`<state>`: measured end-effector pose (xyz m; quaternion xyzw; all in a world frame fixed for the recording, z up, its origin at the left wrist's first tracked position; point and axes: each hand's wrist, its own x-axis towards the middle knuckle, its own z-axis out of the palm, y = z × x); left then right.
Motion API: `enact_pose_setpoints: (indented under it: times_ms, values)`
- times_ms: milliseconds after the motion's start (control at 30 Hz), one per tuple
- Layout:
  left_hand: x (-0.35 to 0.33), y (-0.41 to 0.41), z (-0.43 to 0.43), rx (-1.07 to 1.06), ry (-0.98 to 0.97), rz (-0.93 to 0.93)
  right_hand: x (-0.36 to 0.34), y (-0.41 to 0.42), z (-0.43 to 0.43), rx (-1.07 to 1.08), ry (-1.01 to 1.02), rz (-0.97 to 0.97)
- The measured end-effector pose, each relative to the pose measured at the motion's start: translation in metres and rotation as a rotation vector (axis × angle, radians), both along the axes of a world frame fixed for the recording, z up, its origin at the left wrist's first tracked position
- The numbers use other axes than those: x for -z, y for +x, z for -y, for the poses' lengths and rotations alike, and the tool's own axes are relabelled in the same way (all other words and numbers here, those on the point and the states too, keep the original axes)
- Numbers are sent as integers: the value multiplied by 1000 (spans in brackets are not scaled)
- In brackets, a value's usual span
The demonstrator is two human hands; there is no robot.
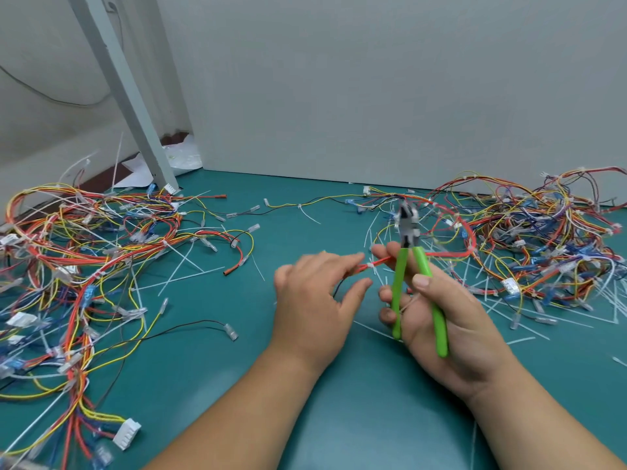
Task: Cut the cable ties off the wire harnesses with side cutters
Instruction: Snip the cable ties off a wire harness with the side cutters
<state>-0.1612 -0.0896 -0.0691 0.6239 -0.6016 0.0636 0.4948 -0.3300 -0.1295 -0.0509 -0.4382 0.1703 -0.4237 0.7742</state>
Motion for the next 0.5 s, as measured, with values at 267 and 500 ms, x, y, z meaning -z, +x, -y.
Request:
enact_pose_setpoints:
  times_ms: [267, 500]
  values:
    - [-1, 5, 1, -251, 182, -182, -8, -26, 16, 146, 95, 202]
    - [-8, 7, -3, -49, -25, -477, -1, -19, 12, 48, 60, 126]
